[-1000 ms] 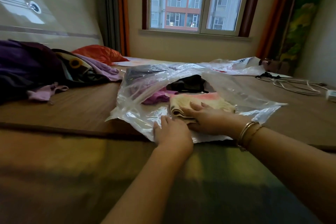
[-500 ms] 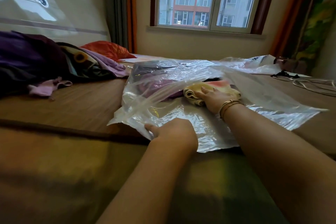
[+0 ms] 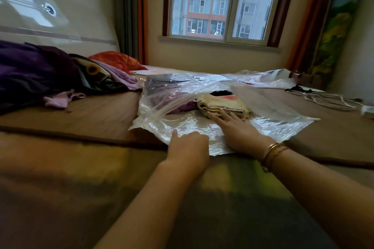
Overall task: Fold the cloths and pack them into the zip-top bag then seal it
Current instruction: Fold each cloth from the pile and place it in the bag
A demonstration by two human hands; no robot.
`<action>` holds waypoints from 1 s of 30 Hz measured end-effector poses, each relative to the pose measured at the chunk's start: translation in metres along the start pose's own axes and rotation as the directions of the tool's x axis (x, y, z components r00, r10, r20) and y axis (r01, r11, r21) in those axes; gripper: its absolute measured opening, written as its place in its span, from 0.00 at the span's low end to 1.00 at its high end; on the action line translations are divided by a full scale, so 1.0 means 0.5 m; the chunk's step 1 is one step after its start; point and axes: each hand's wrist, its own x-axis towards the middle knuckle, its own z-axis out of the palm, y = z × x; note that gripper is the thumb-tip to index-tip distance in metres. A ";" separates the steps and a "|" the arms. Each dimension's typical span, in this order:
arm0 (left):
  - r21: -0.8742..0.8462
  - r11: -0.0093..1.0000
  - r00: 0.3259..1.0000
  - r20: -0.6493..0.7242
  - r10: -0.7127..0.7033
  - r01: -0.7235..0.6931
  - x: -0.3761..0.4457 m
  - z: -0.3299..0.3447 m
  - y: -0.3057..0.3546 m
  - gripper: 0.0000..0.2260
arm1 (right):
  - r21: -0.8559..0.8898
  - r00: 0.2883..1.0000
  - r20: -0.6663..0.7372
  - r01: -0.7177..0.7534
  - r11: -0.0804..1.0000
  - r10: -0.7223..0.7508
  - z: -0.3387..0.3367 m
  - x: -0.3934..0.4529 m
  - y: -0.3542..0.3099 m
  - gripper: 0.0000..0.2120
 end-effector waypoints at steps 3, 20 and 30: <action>-0.130 0.988 0.991 -0.120 0.065 -0.081 -0.059 -0.014 -0.016 0.15 | 0.105 0.994 -0.113 0.007 0.994 0.005 -0.010 -0.076 -0.042 0.37; -0.682 0.671 0.682 -0.345 -0.645 0.291 -0.237 -0.136 -0.370 0.11 | 0.528 0.850 -0.409 0.517 0.673 -0.332 -0.111 -0.073 -0.516 0.14; -0.685 0.549 0.566 -0.237 -0.790 0.480 -0.247 -0.128 -0.608 0.14 | 0.517 0.901 -0.149 0.421 0.745 -0.407 -0.067 0.273 -0.756 0.17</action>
